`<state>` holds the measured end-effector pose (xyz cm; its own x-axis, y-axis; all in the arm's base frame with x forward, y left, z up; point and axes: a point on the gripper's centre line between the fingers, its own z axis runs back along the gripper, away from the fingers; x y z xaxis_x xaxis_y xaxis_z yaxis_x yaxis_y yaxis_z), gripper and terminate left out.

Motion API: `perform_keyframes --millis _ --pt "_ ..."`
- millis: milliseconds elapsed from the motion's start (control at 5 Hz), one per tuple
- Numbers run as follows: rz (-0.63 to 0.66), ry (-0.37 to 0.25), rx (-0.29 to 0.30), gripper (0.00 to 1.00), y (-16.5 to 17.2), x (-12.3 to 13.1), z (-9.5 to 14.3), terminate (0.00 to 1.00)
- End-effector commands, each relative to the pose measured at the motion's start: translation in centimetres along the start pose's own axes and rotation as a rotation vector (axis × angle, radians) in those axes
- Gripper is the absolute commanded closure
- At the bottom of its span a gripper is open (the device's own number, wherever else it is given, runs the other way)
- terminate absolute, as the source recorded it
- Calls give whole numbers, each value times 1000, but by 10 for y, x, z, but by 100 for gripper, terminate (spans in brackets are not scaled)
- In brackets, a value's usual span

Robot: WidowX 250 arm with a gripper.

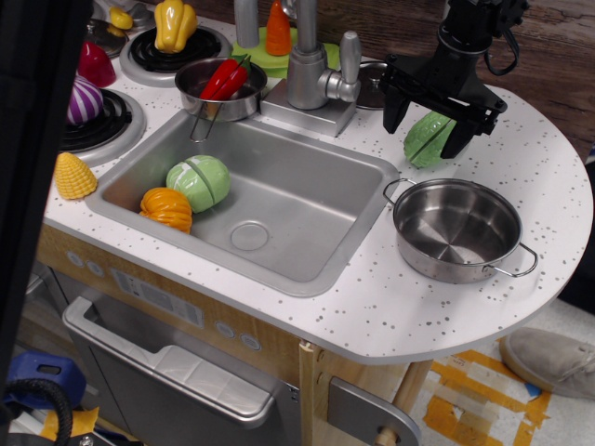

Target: Put green squash in pot or pan

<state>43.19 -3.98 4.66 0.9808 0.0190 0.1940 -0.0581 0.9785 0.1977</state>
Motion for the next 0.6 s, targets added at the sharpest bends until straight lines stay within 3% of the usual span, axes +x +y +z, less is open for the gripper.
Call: perform_keyframes --millis 0,400 --pt "0 0 0 0 0 0 0 0" --pt "-126 -108 69 0 3 17 5 0"
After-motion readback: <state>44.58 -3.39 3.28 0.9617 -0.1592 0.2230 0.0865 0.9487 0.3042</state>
